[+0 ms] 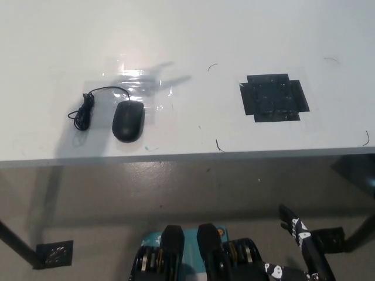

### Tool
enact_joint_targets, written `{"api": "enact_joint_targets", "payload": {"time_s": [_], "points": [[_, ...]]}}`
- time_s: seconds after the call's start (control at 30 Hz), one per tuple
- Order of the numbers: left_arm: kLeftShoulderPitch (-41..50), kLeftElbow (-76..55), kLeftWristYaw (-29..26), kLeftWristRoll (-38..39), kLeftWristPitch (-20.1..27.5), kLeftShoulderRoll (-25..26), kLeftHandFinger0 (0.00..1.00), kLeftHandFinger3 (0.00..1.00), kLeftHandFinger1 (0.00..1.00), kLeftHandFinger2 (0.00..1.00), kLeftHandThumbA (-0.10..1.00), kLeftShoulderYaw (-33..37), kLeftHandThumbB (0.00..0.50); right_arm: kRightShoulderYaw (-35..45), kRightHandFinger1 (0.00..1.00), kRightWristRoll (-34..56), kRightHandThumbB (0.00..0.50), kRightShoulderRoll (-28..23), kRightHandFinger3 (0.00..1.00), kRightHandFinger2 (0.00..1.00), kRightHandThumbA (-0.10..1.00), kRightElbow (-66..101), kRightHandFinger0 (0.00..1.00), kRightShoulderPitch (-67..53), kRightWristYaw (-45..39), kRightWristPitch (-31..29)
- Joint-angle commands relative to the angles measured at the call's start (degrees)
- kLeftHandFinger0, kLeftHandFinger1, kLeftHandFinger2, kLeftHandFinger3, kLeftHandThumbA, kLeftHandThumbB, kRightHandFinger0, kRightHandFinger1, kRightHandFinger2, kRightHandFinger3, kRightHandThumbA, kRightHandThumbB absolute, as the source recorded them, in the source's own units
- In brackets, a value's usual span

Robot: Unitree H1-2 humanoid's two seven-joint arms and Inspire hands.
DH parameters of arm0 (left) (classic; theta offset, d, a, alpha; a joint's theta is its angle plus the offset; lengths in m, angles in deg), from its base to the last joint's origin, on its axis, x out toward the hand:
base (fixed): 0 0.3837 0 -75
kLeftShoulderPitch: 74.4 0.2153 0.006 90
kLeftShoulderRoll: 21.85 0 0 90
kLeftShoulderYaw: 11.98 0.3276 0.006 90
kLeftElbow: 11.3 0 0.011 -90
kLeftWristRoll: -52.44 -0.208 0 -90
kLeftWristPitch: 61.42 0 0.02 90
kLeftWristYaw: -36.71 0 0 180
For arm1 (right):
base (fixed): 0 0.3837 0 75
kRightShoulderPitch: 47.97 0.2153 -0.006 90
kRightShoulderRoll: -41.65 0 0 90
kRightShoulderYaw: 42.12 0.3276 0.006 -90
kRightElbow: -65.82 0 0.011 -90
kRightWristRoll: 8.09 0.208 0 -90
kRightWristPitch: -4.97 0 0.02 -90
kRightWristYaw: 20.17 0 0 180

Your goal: The robot uses left hand to click on the left button of the black mouse, which is placed on the left area of the table

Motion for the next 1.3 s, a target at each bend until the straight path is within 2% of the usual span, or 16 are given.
{"api": "enact_joint_targets", "payload": {"time_s": [0.0,0.03,0.1,0.13,0.2,0.23,0.27,0.37,0.53,0.6,0.67,0.7,0.83,0.97,1.03,1.27], "points": [[-1.06,-19.14,4.89,11.69,-6.84,8.00,0.00,1.00,0.00,0.26,1.00,-9.03,0.428,0.60,0.97,0.93,0.166,-0.32,1.00,1.00,1.00,0.81,0.93,-0.98,-0.55,-2.01],[2.71,-26.36,4.94,17.19,-6.84,9.49,0.00,1.00,0.00,0.11,1.00,-11.18,0.432,0.52,0.97,0.74,0.164,-0.30,1.00,1.00,1.00,0.79,0.93,-1.30,-0.49,-2.17],[8.58,-36.45,0.44,25.64,-6.84,11.72,0.00,1.00,0.00,0.01,1.00,-12.89,0.430,0.44,0.97,0.24,0.159,-0.29,1.00,1.00,1.00,0.65,0.93,-1.29,-0.29,-2.32],[15.58,-45.72,-7.06,35.32,-6.84,14.39,0.22,1.00,0.17,0.22,1.00,-14.27,0.388,0.43,0.98,0.68,0.166,-0.25,1.00,1.00,1.00,0.61,0.94,-1.41,-0.53,-2.35],[27.28,-60.64,-14.91,45.09,-6.84,16.13,0.96,1.00,0.66,0.69,1.00,-19.38,0.386,0.33,0.98,0.98,0.170,0.11,1.00,1.00,1.00,-0.15,0.94,-1.35,-0.53,-2.84],[32.47,-66.24,-16.48,47.70,-6.84,15.57,1.00,1.00,0.90,0.93,1.00,-22.44,0.389,0.28,0.98,1.05,0.171,0.21,1.00,1.00,1.00,-0.36,0.94,-1.39,-0.56,-2.90],[37.61,-71.66,-18.19,50.38,-6.84,14.90,1.00,1.00,1.00,1.00,1.00,-25.22,0.388,0.26,0.98,1.17,0.172,0.35,1.00,1.00,1.00,-0.67,0.94,-1.43,-0.52,-2.97],[50.75,-83.69,-14.95,49.00,-6.84,2.86,1.00,1.00,1.00,1.00,1.00,-34.35,0.446,0.12,0.97,0.69,0.162,0.48,1.00,1.00,1.00,-0.79,0.94,-2.20,0.11,-3.01],[72.38,-95.11,-20.06,50.19,-4.19,-3.11,1.00,1.00,1.00,1.00,1.00,-36.63,0.500,-0.08,0.98,0.35,0.173,1.01,1.00,1.00,1.00,-1.30,0.95,-2.89,0.85,-3.01],[80.80,-95.91,-20.76,49.64,1.71,-6.09,1.00,1.00,1.00,1.00,1.00,-36.12,0.500,-0.41,0.99,-0.17,0.178,1.24,1.00,1.00,1.00,-1.48,0.95,-3.36,1.34,-3.01],[90.02,-92.27,-18.92,45.51,16.66,-13.82,1.00,1.00,1.00,1.00,1.00,-34.57,0.420,-0.53,1.00,-0.09,0.188,1.46,1.00,1.00,1.00,-1.61,0.96,-3.89,1.41,-3.01],[93.12,-91.14,-18.56,44.82,19.00,-15.83,1.00,1.00,1.00,1.00,1.00,-34.09,0.434,-0.75,1.00,-0.40,0.198,1.31,1.00,1.00,1.00,-1.47,0.97,-4.09,1.64,-3.01],[99.37,-90.59,-17.38,43.04,19.62,-18.86,1.00,1.00,1.00,1.00,1.00,-31.28,0.460,-1.21,1.00,-1.44,0.181,1.15,1.00,1.00,1.00,-1.74,0.97,-4.27,2.69,-3.01],[104.13,-83.74,-15.86,35.00,28.04,-26.72,1.00,1.00,1.00,1.00,1.00,-26.37,0.361,-1.27,1.00,-0.83,0.178,1.05,1.00,1.00,1.00,-1.53,1.00,-4.99,3.23,-3.01],[104.92,-73.87,-15.59,29.94,36.79,-30.08,1.00,1.00,1.00,1.00,1.00,-25.45,0.381,-1.18,1.00,-0.08,0.182,1.27,1.00,1.00,1.00,-1.45,1.00,-4.96,2.64,-3.01],[102.61,-52.09,-21.46,18.97,46.58,-34.63,1.00,1.00,1.00,1.00,1.00,-26.20,0.369,-1.37,1.00,-0.11,0.169,1.99,1.00,1.00,1.00,-0.74,1.00,-5.34,3.00,-3.01]]}}
